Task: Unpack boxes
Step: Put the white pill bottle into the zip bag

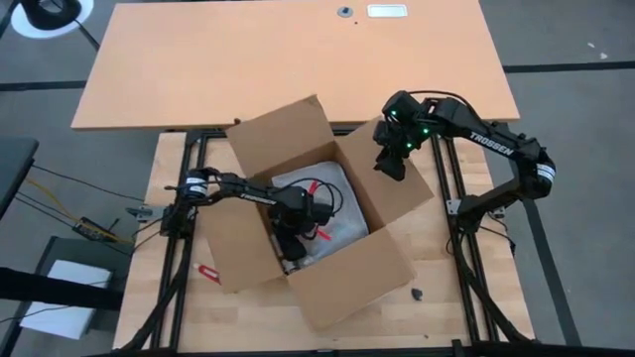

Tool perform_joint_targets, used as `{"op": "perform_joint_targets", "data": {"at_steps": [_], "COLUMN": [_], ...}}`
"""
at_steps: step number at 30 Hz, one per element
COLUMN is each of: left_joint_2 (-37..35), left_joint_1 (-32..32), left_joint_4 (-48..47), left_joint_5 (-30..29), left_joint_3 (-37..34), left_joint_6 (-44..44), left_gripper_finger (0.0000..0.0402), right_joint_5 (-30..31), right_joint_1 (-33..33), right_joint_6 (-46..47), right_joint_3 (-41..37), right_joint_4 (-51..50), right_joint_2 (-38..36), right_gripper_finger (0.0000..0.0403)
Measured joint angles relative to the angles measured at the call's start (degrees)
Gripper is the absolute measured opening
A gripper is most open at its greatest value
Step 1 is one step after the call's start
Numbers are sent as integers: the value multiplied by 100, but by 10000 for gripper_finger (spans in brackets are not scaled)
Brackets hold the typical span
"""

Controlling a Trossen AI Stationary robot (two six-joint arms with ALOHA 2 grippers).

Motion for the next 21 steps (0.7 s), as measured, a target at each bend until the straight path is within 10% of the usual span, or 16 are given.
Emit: {"op": "perform_joint_targets", "data": {"at_steps": [10,21], "left_joint_2": [-23,-14], "left_joint_1": [1,-107], "left_joint_4": [-134,-1301], "left_joint_5": [75,-766], "left_joint_3": [-79,1007], "left_joint_6": [435,4066], "left_gripper_finger": [204,204], "right_joint_5": [-9,-9], "right_joint_1": [-10,-13], "right_joint_6": [-17,-144], "right_joint_3": [0,0], "right_joint_4": [-27,-5], "right_joint_2": [0,0], "right_gripper_finger": [153,155]}}
